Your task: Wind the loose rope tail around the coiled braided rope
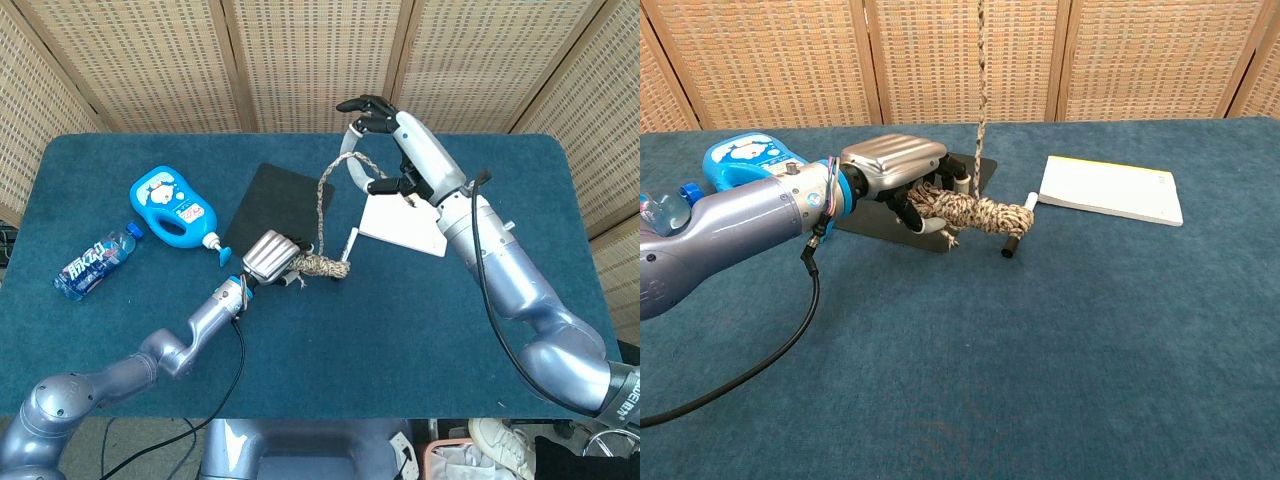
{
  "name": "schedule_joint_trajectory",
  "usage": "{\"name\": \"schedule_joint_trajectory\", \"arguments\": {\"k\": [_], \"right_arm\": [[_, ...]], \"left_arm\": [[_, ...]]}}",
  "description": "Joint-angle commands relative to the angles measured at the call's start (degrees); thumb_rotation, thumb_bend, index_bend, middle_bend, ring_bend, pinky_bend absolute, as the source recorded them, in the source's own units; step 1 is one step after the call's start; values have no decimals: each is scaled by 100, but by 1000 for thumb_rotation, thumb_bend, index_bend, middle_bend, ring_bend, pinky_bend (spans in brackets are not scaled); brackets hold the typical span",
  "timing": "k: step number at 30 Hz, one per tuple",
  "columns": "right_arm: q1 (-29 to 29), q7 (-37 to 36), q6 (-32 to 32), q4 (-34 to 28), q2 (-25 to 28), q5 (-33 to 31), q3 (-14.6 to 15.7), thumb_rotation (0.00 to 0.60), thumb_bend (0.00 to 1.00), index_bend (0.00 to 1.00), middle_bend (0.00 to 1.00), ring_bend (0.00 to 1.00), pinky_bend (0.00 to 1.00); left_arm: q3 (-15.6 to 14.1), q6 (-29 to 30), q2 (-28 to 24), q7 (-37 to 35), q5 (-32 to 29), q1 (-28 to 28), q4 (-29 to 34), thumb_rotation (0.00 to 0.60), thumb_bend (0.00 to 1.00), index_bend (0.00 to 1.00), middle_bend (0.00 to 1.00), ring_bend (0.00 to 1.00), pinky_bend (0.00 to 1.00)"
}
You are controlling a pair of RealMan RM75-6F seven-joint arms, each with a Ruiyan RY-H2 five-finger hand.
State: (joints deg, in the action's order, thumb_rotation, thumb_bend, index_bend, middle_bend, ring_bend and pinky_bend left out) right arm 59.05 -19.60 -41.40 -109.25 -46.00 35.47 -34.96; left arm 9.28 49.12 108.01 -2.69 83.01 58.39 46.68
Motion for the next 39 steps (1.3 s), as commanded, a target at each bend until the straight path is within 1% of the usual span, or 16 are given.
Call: {"name": "schedule_joint_trajectory", "arguments": {"k": [1, 7, 10, 13, 20, 28, 31, 34, 39], "right_arm": [[114, 70, 2, 144, -34, -214, -1, 600, 518, 748, 161, 0, 0], [219, 209, 43, 408, -158, -385, 138, 600, 518, 748, 162, 0, 0], [237, 219, 116, 698, -311, -504, 265, 600, 518, 748, 163, 0, 0], [246, 198, 160, 925, -421, -592, 316, 600, 519, 748, 163, 0, 0], [286, 198, 261, 1382, -628, -847, 418, 600, 518, 748, 164, 0, 0], [246, 160, 505, 1757, -869, -995, 575, 600, 519, 748, 164, 0, 0], [186, 79, 663, 1928, -991, -919, 614, 600, 519, 748, 164, 0, 0], [118, -16, 852, 2112, -1098, -829, 651, 600, 519, 748, 164, 0, 0], [6, -189, 1124, 2388, -1273, -722, 702, 600, 519, 748, 165, 0, 0]], "left_arm": [[-119, 89, -21, -158, 154, 8, -19, 600, 761, 642, 555, 504, 672], [-343, 315, -143, -540, 460, -25, 60, 600, 746, 643, 558, 504, 672], [-602, 517, -331, -895, 776, -68, 235, 600, 742, 644, 559, 504, 672], [-774, 672, -461, -1156, 985, -98, 337, 600, 742, 645, 559, 504, 672], [-1059, 1032, -637, -1735, 1337, -173, 452, 600, 742, 645, 559, 504, 672], [-1212, 1533, -705, -2402, 1601, -257, 385, 600, 742, 649, 560, 504, 672], [-1267, 1750, -774, -2604, 1681, -320, 407, 600, 742, 649, 559, 504, 672], [-1272, 2030, -864, -2936, 1733, -387, 460, 600, 742, 650, 559, 504, 672], [-1181, 2482, -953, -3497, 1752, -469, 489, 600, 742, 654, 562, 508, 672]]}}
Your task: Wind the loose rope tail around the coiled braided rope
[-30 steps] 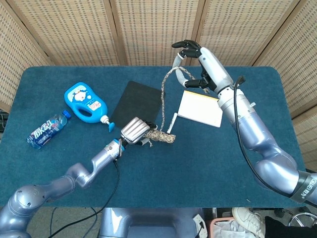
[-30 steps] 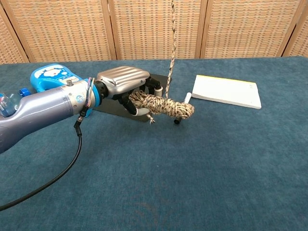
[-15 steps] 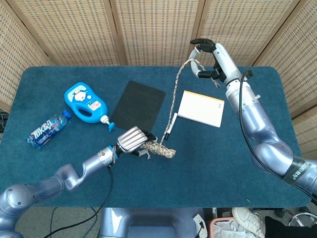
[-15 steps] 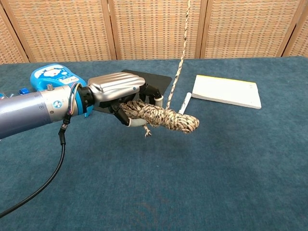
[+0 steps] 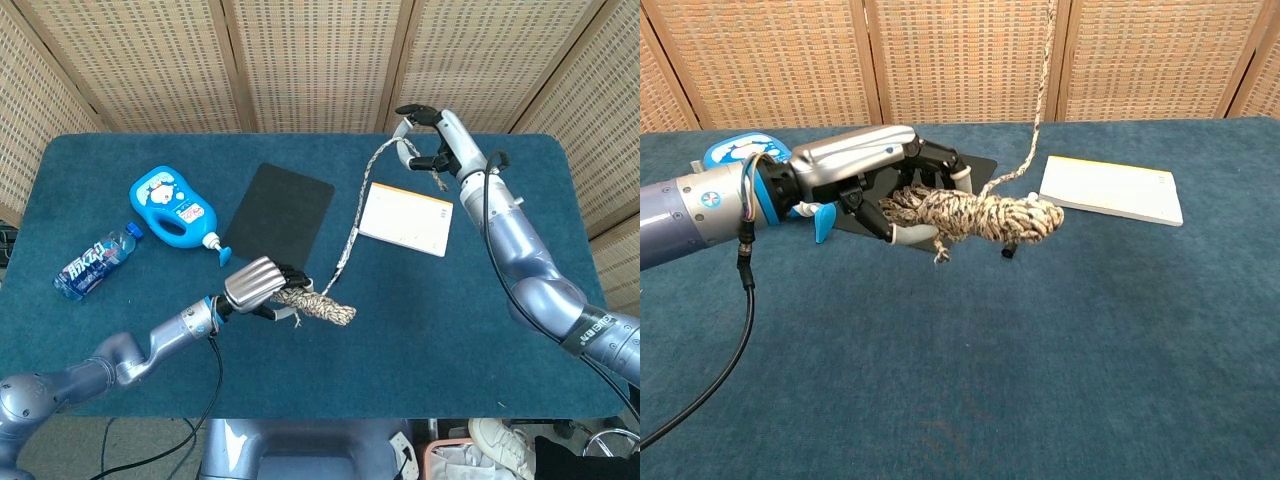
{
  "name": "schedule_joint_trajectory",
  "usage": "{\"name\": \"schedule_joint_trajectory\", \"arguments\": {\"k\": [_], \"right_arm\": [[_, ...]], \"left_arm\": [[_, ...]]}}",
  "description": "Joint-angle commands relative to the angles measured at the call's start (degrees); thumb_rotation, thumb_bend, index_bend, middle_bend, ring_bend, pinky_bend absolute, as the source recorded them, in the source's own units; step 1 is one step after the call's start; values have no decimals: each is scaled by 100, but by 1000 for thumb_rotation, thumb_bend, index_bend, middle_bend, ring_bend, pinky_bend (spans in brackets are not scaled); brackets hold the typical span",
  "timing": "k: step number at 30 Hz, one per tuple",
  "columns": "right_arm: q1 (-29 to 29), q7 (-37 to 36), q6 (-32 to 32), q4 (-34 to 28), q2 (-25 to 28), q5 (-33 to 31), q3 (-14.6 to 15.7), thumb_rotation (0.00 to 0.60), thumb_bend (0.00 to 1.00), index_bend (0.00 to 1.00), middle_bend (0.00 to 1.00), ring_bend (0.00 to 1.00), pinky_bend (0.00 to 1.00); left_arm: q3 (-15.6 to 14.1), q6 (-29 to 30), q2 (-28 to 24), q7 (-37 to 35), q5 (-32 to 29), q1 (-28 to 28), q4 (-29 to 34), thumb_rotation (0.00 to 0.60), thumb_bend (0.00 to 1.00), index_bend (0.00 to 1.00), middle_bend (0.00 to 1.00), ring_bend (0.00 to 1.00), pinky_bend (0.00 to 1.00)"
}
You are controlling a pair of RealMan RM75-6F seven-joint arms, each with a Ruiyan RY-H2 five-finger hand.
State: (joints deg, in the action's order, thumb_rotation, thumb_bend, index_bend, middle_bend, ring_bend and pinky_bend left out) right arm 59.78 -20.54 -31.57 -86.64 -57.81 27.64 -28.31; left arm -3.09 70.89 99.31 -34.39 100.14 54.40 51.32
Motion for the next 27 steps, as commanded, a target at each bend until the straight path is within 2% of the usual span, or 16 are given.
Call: {"name": "schedule_joint_trajectory", "arguments": {"k": [1, 8, 14, 19, 23, 27], "right_arm": [[-85, -119, 185, 169, -122, 70, 54, 600, 519, 748, 165, 0, 0], [-284, -370, 526, 536, -446, 309, 145, 600, 519, 748, 165, 0, 0], [-513, -609, 721, 662, -652, 586, 140, 600, 519, 748, 166, 0, 0], [-703, -707, 822, 623, -732, 929, 133, 600, 520, 748, 166, 0, 0], [-962, -800, 816, 452, -777, 1339, 122, 600, 521, 749, 166, 0, 0], [-1192, -838, 714, 278, -808, 1727, 147, 600, 521, 749, 166, 0, 0]], "left_arm": [[84, 375, -93, -384, 37, -77, 28, 600, 742, 656, 563, 510, 672], [399, 508, -114, -966, -211, -50, 156, 600, 742, 660, 566, 513, 672], [738, 455, -46, -1165, -548, -38, 324, 600, 742, 661, 566, 514, 672], [1006, 298, 47, -1132, -866, -27, 432, 600, 742, 661, 568, 514, 672], [1351, 51, 183, -764, -1309, -5, 542, 600, 739, 661, 571, 515, 672], [1560, -156, 244, -494, -1562, 48, 561, 600, 737, 662, 572, 517, 672]]}}
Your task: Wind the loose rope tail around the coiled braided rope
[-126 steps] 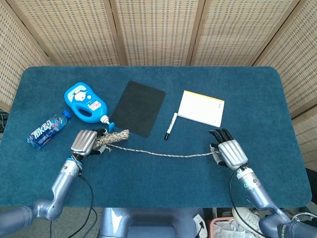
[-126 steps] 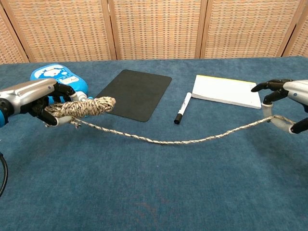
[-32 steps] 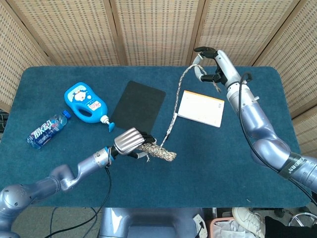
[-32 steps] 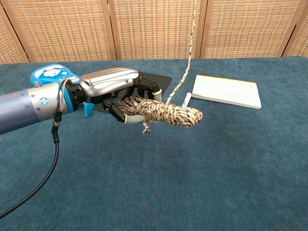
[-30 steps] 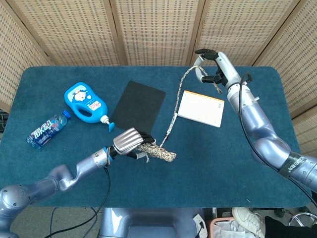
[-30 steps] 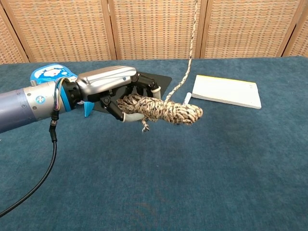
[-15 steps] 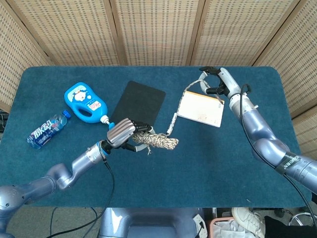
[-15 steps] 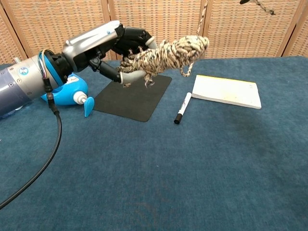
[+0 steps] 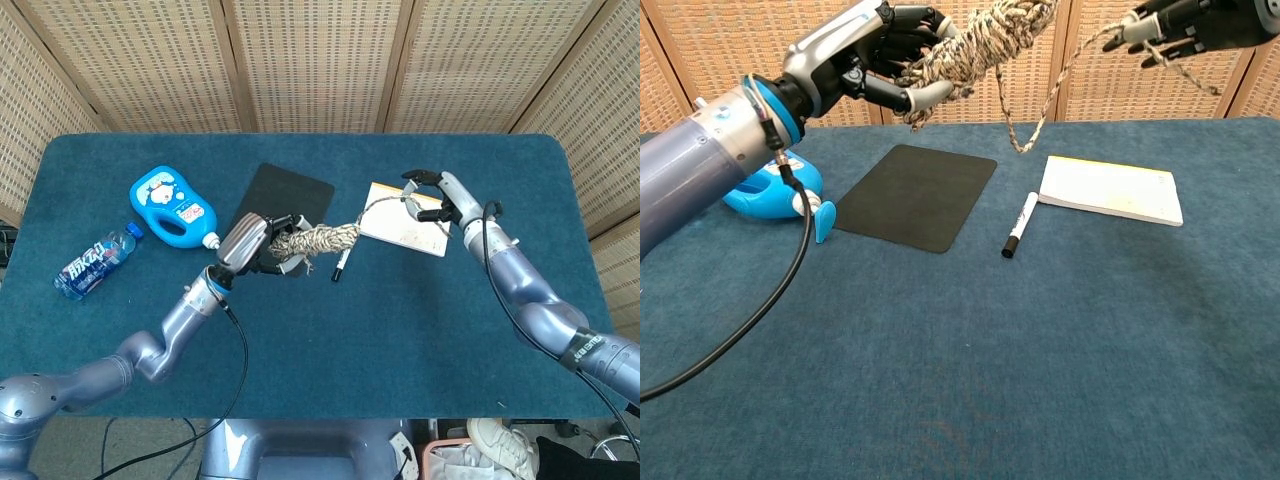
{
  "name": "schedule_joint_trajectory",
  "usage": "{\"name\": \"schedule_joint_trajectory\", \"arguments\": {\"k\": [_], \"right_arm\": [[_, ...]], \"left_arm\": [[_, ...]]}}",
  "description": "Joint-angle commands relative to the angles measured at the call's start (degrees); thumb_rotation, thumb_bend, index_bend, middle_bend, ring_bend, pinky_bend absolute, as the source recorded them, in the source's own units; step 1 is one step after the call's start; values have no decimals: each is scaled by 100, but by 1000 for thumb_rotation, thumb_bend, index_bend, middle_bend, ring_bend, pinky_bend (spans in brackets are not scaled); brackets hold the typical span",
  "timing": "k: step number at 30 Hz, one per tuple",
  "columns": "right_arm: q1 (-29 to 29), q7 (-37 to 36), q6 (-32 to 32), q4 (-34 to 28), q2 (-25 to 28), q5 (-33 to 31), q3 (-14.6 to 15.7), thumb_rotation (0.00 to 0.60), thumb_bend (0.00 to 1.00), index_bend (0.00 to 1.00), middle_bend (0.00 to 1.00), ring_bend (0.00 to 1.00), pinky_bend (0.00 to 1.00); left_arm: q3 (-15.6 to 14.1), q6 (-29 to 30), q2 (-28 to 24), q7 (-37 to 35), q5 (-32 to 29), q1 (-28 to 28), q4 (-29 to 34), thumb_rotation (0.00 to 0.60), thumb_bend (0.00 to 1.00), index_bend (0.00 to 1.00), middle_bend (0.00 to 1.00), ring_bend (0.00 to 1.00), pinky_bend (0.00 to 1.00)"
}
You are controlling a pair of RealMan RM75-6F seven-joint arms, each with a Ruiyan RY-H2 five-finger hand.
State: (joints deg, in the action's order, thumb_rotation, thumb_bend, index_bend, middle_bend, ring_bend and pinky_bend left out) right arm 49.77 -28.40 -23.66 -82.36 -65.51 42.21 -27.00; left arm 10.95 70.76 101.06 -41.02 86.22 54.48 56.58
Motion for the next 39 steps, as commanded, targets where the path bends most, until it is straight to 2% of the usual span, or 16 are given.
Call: {"name": "schedule_joint_trajectory", "arguments": {"k": [1, 16, 30, 39], "right_arm": [[-241, -68, -112, -188, -50, 345, 20, 600, 521, 750, 167, 0, 0], [-945, -208, -604, -858, -42, 1513, 332, 600, 522, 750, 171, 0, 0], [-1441, -508, -963, -1697, 378, 2773, 639, 600, 524, 753, 174, 0, 0], [-1659, -450, -1743, -2167, 586, 3881, 896, 600, 528, 755, 175, 0, 0]], "left_arm": [[200, -183, 88, 217, -224, 49, 23, 600, 736, 662, 573, 517, 672], [660, -566, 398, 836, -761, 182, -443, 600, 736, 663, 573, 518, 672], [845, -778, 568, 1057, -1009, 237, -879, 600, 737, 663, 573, 518, 672], [919, -879, 664, 1230, -1132, 264, -1051, 600, 737, 663, 573, 518, 672]]}}
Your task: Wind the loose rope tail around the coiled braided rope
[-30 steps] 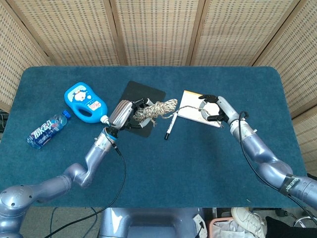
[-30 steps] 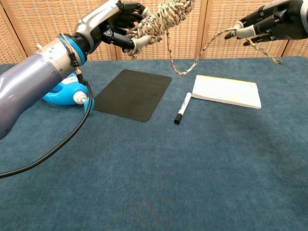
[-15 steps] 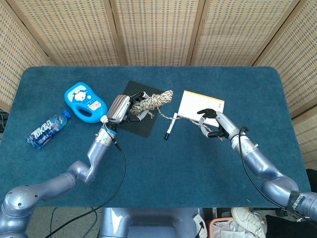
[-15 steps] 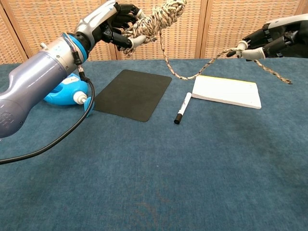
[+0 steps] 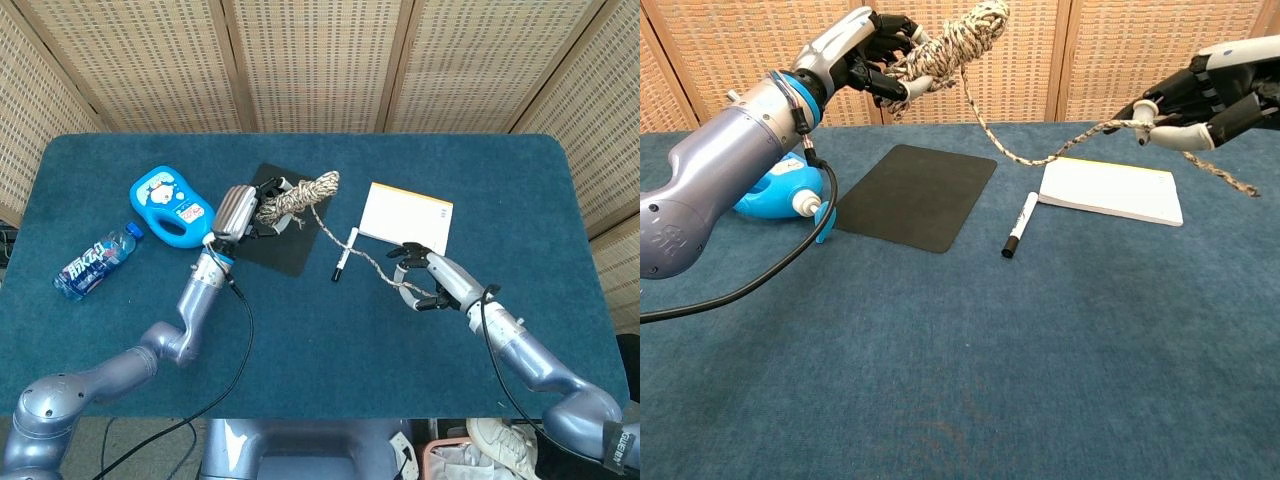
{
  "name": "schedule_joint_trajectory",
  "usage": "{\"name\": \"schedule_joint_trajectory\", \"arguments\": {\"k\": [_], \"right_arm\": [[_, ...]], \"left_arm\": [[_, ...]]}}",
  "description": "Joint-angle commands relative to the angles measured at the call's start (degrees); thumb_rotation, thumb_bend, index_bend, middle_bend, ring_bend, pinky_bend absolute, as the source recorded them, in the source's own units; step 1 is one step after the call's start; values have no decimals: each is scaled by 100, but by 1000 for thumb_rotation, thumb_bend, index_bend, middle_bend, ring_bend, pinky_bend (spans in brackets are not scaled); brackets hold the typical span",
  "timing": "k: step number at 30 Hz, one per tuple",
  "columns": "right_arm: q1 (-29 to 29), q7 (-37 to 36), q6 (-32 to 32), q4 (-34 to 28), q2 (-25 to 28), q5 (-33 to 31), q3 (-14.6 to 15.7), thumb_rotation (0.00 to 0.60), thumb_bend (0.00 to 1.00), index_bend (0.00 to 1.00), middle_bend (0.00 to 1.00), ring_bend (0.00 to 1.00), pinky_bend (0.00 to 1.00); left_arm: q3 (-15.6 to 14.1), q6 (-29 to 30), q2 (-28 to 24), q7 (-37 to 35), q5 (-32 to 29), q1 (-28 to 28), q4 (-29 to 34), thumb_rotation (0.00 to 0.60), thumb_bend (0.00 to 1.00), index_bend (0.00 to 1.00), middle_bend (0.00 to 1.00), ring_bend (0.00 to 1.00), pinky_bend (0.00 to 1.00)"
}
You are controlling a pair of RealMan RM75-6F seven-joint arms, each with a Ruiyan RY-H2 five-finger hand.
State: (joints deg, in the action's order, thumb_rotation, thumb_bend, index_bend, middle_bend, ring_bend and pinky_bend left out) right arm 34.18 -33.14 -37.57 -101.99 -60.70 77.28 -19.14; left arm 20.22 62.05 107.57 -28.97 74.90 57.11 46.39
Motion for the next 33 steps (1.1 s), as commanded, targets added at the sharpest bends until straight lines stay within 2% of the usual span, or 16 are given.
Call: {"name": "schedule_joint_trajectory", "arguments": {"k": [1, 6, 11, 23, 28, 33], "right_arm": [[-113, 44, -463, -237, 120, 473, 119, 600, 528, 756, 175, 0, 0], [-72, 288, -937, -382, 180, 818, 105, 600, 528, 757, 175, 0, 0], [173, 611, -980, -546, 178, 661, -13, 600, 528, 757, 175, 0, 0], [984, 1618, -814, -919, 99, -411, -485, 600, 528, 757, 175, 0, 0], [1383, 1971, -684, -951, 28, -1075, -649, 600, 528, 757, 175, 0, 0], [1652, 2145, -621, -1062, 16, -1750, -722, 600, 528, 757, 175, 0, 0]], "left_arm": [[-16, -14, 21, 39, 4, 1, -54, 600, 737, 663, 573, 518, 672], [-81, -33, 77, 127, 47, 0, -187, 600, 736, 665, 574, 518, 672], [-182, -43, 166, 313, 130, 25, -327, 600, 737, 666, 574, 518, 672], [-438, -23, 336, 680, 409, 112, -516, 600, 732, 669, 576, 519, 672], [-587, -36, 412, 762, 555, 138, -631, 600, 727, 669, 576, 520, 672], [-587, -53, 477, 757, 571, 170, -681, 600, 726, 670, 577, 522, 672]]}}
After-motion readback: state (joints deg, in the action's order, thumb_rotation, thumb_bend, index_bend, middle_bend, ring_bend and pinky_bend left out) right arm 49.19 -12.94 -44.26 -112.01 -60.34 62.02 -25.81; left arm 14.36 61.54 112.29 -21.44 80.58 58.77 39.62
